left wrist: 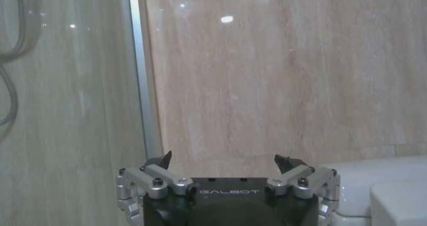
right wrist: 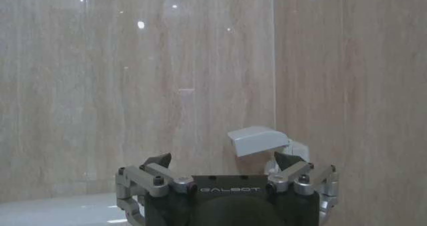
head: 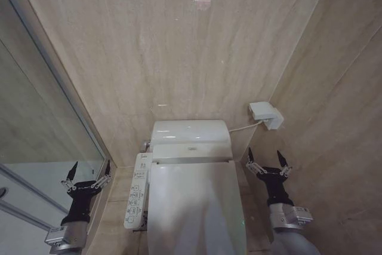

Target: Open the toilet lid, clean the toilet bowl with a toilet brush, close the toilet lid, and flush.

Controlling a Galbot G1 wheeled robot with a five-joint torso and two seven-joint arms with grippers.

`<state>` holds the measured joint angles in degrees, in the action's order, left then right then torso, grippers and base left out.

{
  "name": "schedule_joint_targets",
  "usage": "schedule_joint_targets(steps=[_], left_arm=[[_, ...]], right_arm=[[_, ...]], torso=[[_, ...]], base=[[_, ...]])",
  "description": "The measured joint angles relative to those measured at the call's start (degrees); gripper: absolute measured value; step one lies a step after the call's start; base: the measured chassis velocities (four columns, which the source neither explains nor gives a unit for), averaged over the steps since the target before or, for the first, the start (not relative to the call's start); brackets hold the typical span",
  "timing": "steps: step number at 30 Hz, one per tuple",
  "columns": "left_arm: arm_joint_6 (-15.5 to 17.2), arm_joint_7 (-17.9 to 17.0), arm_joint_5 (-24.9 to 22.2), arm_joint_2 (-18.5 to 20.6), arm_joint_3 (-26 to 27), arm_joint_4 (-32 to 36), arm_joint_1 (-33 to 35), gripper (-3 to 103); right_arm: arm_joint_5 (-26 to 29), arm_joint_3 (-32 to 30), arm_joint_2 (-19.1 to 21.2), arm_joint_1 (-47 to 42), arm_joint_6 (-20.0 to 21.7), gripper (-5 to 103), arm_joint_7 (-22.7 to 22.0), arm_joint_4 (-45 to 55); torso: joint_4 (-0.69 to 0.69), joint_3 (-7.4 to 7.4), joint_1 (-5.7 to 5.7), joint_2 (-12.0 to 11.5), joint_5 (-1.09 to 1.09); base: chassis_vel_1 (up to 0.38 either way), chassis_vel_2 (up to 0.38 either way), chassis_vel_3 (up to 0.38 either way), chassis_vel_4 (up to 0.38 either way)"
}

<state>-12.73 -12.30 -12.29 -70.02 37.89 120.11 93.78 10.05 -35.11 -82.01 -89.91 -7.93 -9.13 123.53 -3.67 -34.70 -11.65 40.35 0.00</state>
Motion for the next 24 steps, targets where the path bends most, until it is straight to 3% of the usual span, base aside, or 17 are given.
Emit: schedule_joint_targets(steps=[11, 17, 19, 23, 24], left_arm=[[0.00, 0.00, -0.02, 0.00, 0.01, -0.03, 0.01, 100], [0.00, -0.01, -0.03, 0.01, 0.02, -0.05, 0.01, 100], [0.00, 0.00, -0.03, 0.00, 0.01, -0.06, 0.01, 100], [0.00, -0.01, -0.03, 0.00, 0.02, -0.06, 0.02, 100], [0.00, -0.01, -0.03, 0.01, 0.02, -0.06, 0.01, 100]], right_arm=[[0.00, 0.00, 0.00, -0.01, 0.00, 100, 0.00, -0.01], [0.00, 0.00, 0.00, -0.01, 0.00, 100, 0.00, 0.00], [0.00, 0.00, 0.00, -0.01, 0.00, 100, 0.00, 0.00], [0.00, 0.00, 0.00, -0.01, 0.00, 100, 0.00, 0.00], [0.00, 0.00, 0.00, -0.01, 0.00, 100, 0.00, 0.00]], torso=[[0.00, 0.00, 0.02, 0.00, 0.02], [-0.01, 0.01, 0.02, 0.01, 0.04], [-0.01, 0.01, 0.02, 0.01, -0.04], [0.01, 0.00, 0.02, 0.01, 0.05], [-0.02, 0.02, 0.03, 0.02, -0.02]], base=[[0.164, -0.169, -0.168, 0.162], [0.281, -0.271, -0.276, 0.255], [0.288, -0.306, -0.322, 0.308], [0.345, -0.319, -0.351, 0.328], [0.361, -0.405, -0.336, 0.351]])
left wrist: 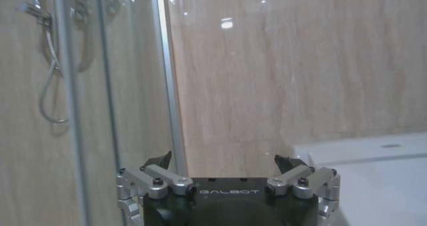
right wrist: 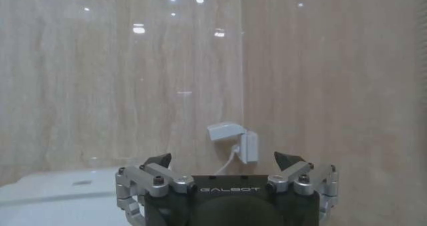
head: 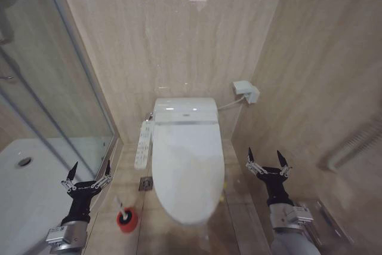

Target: Open the toilet lid, clean the toilet bowl with a toilet brush, close the toilet lid, and flush.

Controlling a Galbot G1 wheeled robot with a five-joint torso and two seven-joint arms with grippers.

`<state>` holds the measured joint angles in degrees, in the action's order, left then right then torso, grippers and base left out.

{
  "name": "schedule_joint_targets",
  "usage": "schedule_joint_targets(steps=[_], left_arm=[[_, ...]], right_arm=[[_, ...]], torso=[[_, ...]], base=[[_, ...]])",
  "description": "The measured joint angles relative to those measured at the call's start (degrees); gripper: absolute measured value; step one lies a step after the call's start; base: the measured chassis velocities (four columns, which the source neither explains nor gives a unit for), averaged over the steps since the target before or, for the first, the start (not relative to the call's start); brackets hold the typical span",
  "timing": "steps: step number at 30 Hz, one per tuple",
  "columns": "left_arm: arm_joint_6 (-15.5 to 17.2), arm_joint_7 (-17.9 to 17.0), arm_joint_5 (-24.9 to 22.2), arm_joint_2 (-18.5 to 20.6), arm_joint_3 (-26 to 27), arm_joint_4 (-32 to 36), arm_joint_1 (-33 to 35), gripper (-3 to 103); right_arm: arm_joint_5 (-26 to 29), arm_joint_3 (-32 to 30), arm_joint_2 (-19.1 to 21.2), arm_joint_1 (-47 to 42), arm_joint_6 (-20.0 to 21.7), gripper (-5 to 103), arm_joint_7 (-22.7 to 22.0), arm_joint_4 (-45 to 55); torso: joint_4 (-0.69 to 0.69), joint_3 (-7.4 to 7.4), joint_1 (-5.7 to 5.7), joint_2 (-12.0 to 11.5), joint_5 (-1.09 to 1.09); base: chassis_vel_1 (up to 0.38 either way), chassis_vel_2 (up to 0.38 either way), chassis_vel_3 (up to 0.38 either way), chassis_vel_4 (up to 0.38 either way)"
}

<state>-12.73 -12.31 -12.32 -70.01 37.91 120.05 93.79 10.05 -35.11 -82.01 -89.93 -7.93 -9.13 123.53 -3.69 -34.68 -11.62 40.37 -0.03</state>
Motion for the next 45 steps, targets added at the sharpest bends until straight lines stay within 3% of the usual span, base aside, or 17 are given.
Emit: schedule_joint_targets(steps=[13, 29, 45], left_arm=[[0.00, 0.00, 0.00, -0.01, 0.00, 0.01, 0.04, 100], [0.00, 0.00, 0.00, -0.01, 0.00, 0.02, -0.02, 100], [0.00, 0.00, 0.00, -0.01, 0.00, 0.02, 0.04, 100]], right_arm=[[0.00, -0.01, 0.00, -0.05, 0.00, 100, 0.00, 0.00], [0.00, 0.00, 0.00, 0.04, 0.00, 100, 0.00, 0.00], [0.00, 0.00, 0.00, -0.06, 0.00, 100, 0.00, 0.00]], torso=[[0.03, 0.01, 0.04, 0.02, 0.00], [0.03, -0.02, -0.04, -0.02, 0.03], [0.03, 0.02, 0.04, 0.02, 0.04]], base=[[0.310, -0.325, -0.312, 0.312], [-0.022, 0.003, 0.008, 0.002], [0.123, -0.120, -0.123, 0.125]])
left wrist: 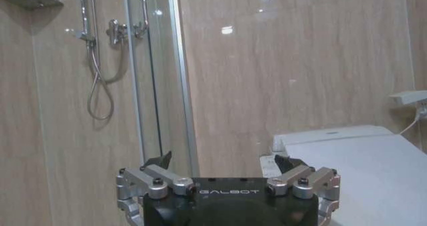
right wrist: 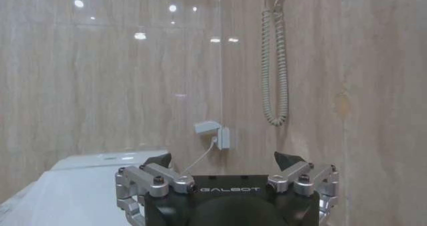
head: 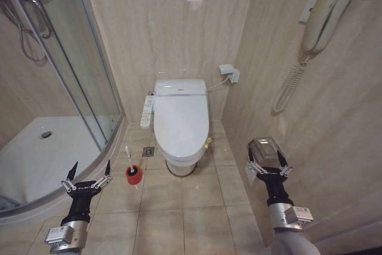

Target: Open the toilet lid, clean the toilet bowl with a toilet brush, close the toilet lid, and flush.

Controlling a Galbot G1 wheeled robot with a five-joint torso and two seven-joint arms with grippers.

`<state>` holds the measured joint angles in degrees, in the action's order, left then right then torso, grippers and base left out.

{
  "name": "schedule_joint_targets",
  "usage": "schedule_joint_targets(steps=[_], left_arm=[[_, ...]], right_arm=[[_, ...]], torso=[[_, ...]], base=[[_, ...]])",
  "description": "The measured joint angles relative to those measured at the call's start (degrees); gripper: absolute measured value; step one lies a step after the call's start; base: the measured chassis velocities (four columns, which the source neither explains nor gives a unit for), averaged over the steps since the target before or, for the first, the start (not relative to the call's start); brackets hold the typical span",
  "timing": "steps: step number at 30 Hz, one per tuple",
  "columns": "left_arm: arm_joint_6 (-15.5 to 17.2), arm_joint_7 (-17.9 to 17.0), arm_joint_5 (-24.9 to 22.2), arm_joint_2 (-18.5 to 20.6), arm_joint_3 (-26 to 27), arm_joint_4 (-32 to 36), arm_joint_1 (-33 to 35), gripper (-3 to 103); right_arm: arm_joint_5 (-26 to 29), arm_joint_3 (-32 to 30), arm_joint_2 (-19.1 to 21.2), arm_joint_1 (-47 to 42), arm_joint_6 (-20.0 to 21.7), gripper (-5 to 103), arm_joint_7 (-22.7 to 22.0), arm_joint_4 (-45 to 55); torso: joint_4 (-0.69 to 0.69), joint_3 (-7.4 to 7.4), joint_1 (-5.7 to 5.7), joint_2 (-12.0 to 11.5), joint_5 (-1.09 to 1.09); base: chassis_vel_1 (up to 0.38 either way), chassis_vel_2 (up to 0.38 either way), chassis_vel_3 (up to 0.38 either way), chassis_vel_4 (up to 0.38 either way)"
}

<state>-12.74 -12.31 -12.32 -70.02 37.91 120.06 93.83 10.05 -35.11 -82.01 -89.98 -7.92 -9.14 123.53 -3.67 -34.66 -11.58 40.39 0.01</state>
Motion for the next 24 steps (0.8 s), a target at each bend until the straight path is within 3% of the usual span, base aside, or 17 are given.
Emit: schedule_joint_targets(steps=[24], left_arm=[[0.00, 0.00, 0.00, 0.00, 0.00, 0.00, -0.03, 100]], right_arm=[[0.00, 0.00, 0.00, 0.05, 0.00, 100, 0.00, -0.01]], torso=[[0.00, -0.02, -0.04, -0.03, -0.01]], base=[[0.001, -0.002, 0.001, 0.001]])
